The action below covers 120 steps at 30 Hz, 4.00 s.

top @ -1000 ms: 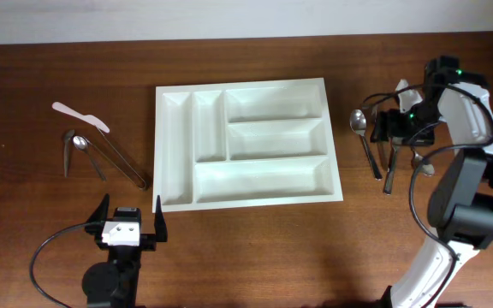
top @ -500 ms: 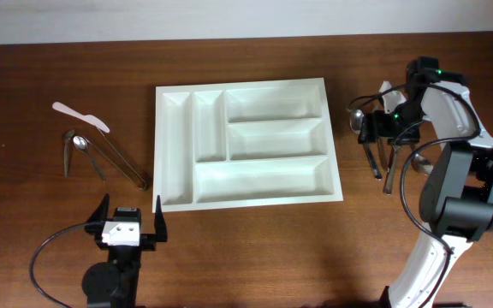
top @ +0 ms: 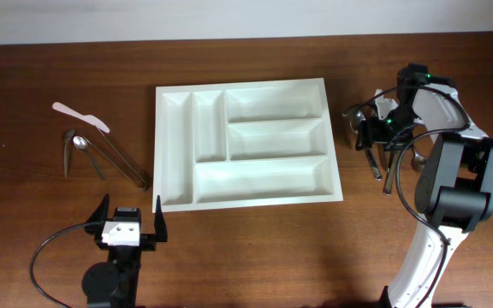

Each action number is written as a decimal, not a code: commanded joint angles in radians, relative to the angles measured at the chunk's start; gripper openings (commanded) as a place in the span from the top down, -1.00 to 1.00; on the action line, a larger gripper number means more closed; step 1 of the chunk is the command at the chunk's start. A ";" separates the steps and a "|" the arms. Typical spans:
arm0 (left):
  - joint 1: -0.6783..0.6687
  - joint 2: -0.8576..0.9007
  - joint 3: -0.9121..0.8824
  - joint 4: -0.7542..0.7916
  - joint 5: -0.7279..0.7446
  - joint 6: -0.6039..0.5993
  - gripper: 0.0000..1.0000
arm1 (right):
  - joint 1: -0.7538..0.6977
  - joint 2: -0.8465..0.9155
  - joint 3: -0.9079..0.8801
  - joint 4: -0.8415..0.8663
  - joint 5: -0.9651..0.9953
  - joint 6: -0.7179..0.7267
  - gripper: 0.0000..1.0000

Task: Pack container
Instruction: 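Lower the right gripper and grasp the silver knife, then carry the knife left and lower it into the tray's middle compartment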

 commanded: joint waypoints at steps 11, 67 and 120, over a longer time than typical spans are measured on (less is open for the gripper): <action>-0.005 -0.008 -0.006 0.000 -0.008 -0.013 -0.99 | 0.003 0.009 0.074 0.015 0.020 0.019 -0.54; -0.005 -0.008 -0.006 0.000 -0.007 -0.013 -0.99 | -0.001 0.054 0.056 0.067 0.106 0.051 0.46; -0.005 -0.008 -0.006 0.000 -0.008 -0.013 -0.99 | 0.516 0.052 0.423 -0.296 -0.196 -0.980 0.92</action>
